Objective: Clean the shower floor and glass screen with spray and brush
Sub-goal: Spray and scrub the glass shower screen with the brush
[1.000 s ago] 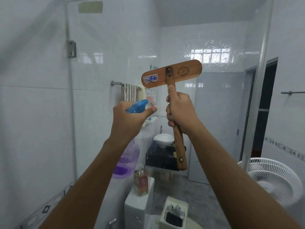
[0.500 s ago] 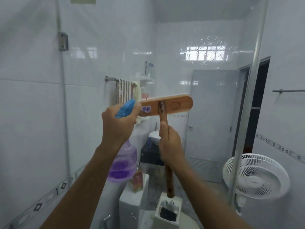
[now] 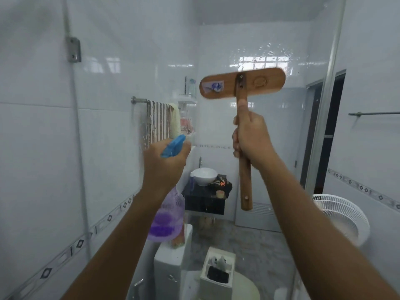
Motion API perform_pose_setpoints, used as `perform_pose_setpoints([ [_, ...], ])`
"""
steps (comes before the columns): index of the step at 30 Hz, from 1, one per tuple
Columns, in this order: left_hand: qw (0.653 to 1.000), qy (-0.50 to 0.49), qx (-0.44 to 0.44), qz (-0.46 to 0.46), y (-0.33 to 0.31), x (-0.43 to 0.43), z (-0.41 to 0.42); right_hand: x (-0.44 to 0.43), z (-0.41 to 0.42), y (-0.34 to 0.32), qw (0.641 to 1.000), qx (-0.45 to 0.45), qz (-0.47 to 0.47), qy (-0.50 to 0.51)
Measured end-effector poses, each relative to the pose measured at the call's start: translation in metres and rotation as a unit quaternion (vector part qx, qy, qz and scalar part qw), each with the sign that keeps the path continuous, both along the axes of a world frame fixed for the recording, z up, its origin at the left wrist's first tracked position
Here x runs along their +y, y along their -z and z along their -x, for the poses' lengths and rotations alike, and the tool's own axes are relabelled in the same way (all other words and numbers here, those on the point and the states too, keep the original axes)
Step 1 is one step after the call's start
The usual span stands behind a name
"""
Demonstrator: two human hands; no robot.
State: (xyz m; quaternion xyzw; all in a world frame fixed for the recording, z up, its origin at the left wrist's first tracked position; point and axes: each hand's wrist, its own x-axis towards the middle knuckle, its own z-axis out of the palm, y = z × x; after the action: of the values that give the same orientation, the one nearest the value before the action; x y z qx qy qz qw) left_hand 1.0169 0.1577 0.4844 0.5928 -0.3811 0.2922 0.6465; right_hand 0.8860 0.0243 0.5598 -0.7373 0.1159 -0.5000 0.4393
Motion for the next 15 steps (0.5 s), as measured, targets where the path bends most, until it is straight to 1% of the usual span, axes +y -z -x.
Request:
perform_pose_setpoints([
  [2,1.0,0.009,0.001,-0.002,0.005,-0.004,0.007,-0.002,0.0,0.056,0.999,0.024,0.006,0.031],
  [4,1.0,0.025,0.003,-0.013,0.014,-0.007,0.015,0.001,0.007,0.114,0.997,0.058,-0.013,0.048],
  [6,0.998,0.043,0.021,-0.03,0.025,-0.009,0.022,0.003,0.016,0.146,0.994,0.085,-0.025,0.058],
  [7,0.997,0.056,0.028,-0.044,0.032,-0.012,0.027,0.0,0.022,0.149,0.993,0.096,-0.025,0.063],
  [9,0.993,0.08,0.041,-0.077,0.044,-0.015,0.034,-0.011,0.028,0.132,0.993,0.098,-0.002,0.073],
  [11,0.988,0.096,0.057,-0.106,0.057,-0.018,0.044,-0.023,0.037,0.098,0.995,0.064,0.001,0.076],
  [13,0.987,0.109,0.059,-0.102,0.069,-0.021,0.054,-0.034,0.046,0.063,0.998,0.024,-0.011,0.062],
  [15,0.99,0.105,0.057,-0.074,0.079,-0.024,0.066,-0.042,0.053,0.044,0.999,0.016,-0.015,0.047],
])
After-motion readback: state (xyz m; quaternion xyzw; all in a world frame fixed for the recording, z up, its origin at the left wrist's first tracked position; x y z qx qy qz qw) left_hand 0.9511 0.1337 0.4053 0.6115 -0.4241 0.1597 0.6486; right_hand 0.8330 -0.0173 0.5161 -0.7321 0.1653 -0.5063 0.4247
